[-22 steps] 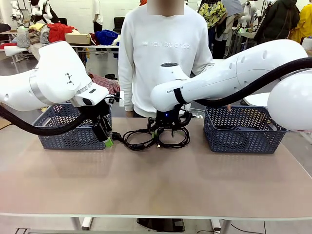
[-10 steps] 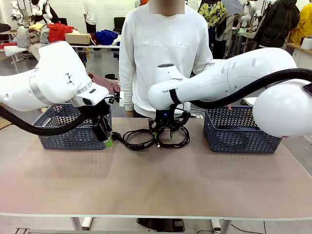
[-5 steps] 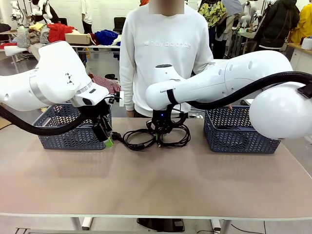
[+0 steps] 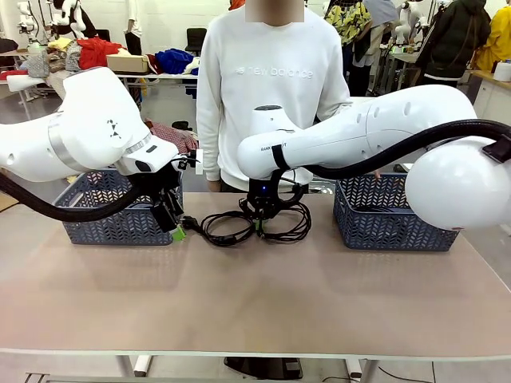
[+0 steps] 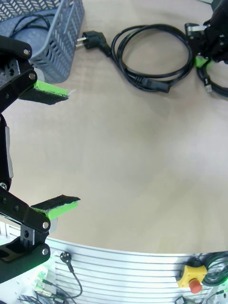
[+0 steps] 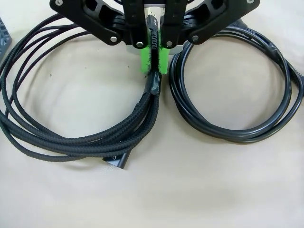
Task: Organize the cables according to human instructions.
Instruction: Pick up a bundle of cables and place it in the basket indicated by the human.
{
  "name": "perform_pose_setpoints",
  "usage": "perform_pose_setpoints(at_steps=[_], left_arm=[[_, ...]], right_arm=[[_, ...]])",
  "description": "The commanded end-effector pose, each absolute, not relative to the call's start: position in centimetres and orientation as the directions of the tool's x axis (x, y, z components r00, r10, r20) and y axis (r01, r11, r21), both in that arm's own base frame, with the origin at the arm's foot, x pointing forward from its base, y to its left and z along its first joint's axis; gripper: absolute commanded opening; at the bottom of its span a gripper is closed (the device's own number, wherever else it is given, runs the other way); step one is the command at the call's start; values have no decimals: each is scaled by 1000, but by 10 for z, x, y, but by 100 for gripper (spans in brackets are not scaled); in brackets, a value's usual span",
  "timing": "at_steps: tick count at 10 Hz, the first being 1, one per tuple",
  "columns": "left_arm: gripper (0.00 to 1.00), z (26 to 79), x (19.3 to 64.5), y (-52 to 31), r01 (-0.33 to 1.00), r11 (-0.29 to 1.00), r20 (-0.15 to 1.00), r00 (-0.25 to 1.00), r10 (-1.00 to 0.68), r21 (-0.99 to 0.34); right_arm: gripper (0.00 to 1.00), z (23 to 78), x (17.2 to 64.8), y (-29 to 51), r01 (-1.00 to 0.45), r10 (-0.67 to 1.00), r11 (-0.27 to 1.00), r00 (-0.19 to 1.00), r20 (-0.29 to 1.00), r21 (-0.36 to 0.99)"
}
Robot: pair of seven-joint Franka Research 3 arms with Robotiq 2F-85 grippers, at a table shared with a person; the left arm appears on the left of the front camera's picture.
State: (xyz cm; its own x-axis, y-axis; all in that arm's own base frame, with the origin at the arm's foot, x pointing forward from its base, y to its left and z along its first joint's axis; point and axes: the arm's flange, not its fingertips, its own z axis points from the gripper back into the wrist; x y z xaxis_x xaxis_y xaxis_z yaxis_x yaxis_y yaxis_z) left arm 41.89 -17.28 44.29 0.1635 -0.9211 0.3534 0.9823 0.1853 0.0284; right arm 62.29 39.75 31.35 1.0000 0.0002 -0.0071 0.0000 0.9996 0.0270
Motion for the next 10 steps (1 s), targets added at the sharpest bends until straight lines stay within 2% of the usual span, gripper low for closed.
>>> perform_pose_setpoints(at_steps=[1, 5, 7, 10], left_arm=[[100, 443, 418, -172, 981, 194, 355, 173, -919, 26], [100, 443, 418, -172, 981, 194, 355, 173, -919, 26], [100, 443, 418, -172, 981, 194, 355, 173, -919, 26], [100, 443, 418, -172, 981, 194, 355, 173, -919, 26]], right_arm=[[0, 305, 625, 390, 32, -32, 999, 999, -29, 19], [0, 332, 623, 376, 78, -76, 994, 997, 29, -82], [0, 365, 620, 372, 13, -8, 989, 999, 34, -144], [0, 406, 616, 367, -81, 82, 989, 997, 10, -125]])
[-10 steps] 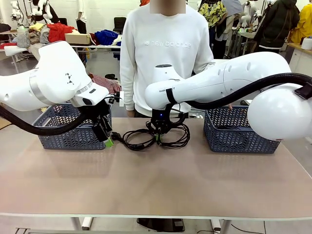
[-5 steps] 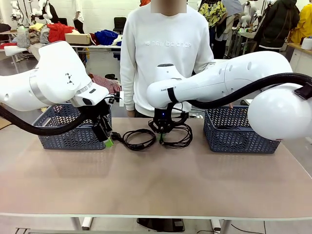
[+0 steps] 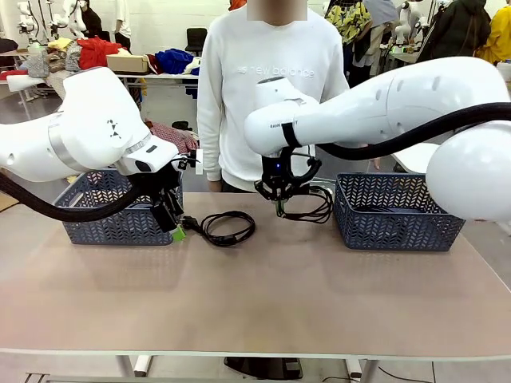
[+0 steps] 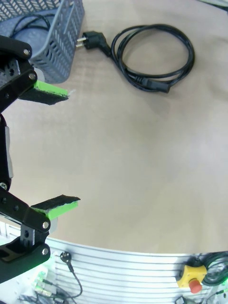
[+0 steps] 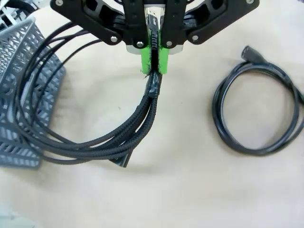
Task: Organize the cables according to human instructions.
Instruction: Pick up a bundle of cables and place it in the basket indicated by the human.
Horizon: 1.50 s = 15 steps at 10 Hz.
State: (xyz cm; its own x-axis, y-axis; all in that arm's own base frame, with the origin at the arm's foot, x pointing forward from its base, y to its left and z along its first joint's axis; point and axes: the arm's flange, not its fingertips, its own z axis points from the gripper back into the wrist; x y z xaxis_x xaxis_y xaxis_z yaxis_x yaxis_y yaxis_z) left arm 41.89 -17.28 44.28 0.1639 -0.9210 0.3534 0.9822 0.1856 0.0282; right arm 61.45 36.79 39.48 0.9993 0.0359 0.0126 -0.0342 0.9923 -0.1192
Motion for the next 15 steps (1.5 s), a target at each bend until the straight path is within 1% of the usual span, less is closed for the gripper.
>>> perform_pose_setpoints(at_steps=[1, 4, 9, 11, 15], left_arm=[[100, 443, 418, -172, 981, 194, 355, 173, -919, 26], [100, 443, 418, -172, 981, 194, 355, 173, -919, 26], [100, 443, 418, -172, 981, 194, 355, 173, -919, 26], [100, 443, 418, -172, 981, 194, 355, 173, -919, 26], [100, 443, 418, -172, 981, 194, 355, 173, -919, 26]], right_arm=[[0, 414, 615, 367, -101, 103, 988, 995, 8, -119], [0, 439, 613, 362, -148, 149, 983, 989, 1, -113], [0, 486, 596, 341, -145, 149, 979, 989, 16, -140], [0, 495, 590, 322, -148, 149, 979, 989, -6, -138], [0, 509, 583, 271, -101, 103, 985, 995, 8, -142]])
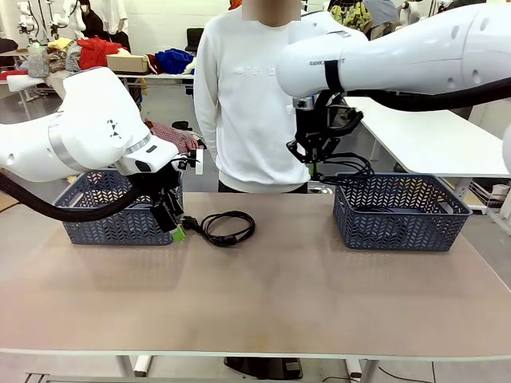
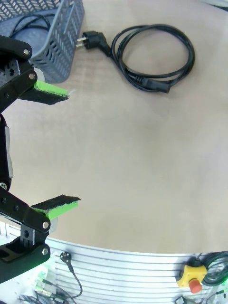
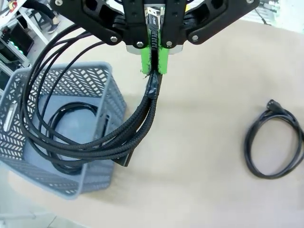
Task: Organize the cables according to human instructions.
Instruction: Pick up a bundle of cables and place it in the basket indicated by the human.
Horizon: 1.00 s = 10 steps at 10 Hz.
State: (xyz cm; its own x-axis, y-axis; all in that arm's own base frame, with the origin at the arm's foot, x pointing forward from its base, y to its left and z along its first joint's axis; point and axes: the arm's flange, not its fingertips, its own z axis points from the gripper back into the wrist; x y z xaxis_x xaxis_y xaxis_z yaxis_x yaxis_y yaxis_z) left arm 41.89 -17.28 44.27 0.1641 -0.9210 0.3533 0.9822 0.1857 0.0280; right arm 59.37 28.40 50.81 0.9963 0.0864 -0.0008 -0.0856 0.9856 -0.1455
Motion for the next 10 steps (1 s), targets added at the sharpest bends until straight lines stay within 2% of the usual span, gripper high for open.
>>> perform_pose_setpoints(at_steps=[1, 10], left_arm=[[100, 443, 418, -172, 981, 194, 355, 173, -919, 26], [100, 443, 418, -172, 981, 194, 355, 173, -919, 26]], right_arm=[[0, 510, 582, 258, -93, 95, 986, 995, 9, -141], [0, 485, 584, 136, 29, -19, 995, 994, 110, -93]])
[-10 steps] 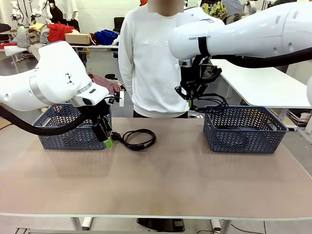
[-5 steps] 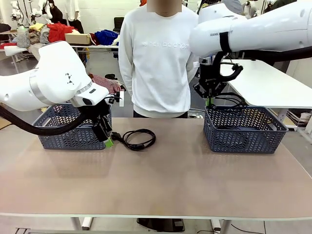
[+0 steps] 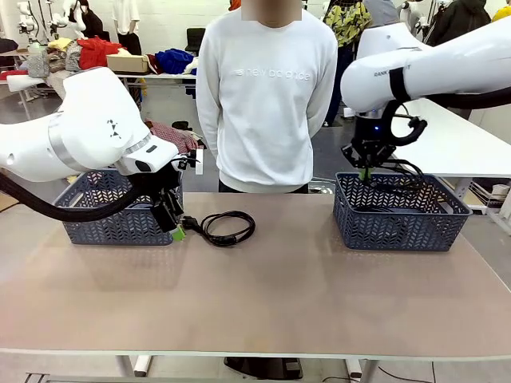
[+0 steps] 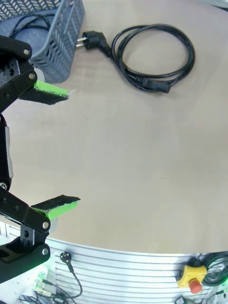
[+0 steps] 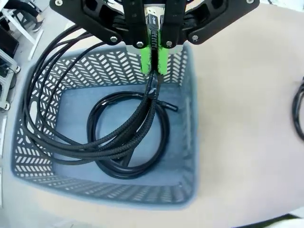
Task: Organize the cables according to human instructions.
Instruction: Pick up a bundle of cables and place it in the basket indicated by the human.
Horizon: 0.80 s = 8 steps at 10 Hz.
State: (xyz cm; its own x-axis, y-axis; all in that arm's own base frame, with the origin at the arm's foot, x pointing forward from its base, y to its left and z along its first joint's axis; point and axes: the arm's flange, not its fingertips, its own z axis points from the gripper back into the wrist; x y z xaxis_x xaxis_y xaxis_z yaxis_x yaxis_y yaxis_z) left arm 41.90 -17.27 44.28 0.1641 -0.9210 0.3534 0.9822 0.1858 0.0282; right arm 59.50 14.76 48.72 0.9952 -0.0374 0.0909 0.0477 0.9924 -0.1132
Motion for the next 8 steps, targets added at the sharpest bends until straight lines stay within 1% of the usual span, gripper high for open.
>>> perform_pose_setpoints(at_steps=[1, 8], left_arm=[[100, 443, 418, -172, 981, 194, 355, 173, -919, 26], [100, 443, 418, -172, 981, 194, 355, 173, -919, 26]], right_arm=[[0, 480, 588, 126, 41, -32, 996, 994, 109, -85], [0, 453, 620, 110, 102, -89, 991, 986, 141, -86]])
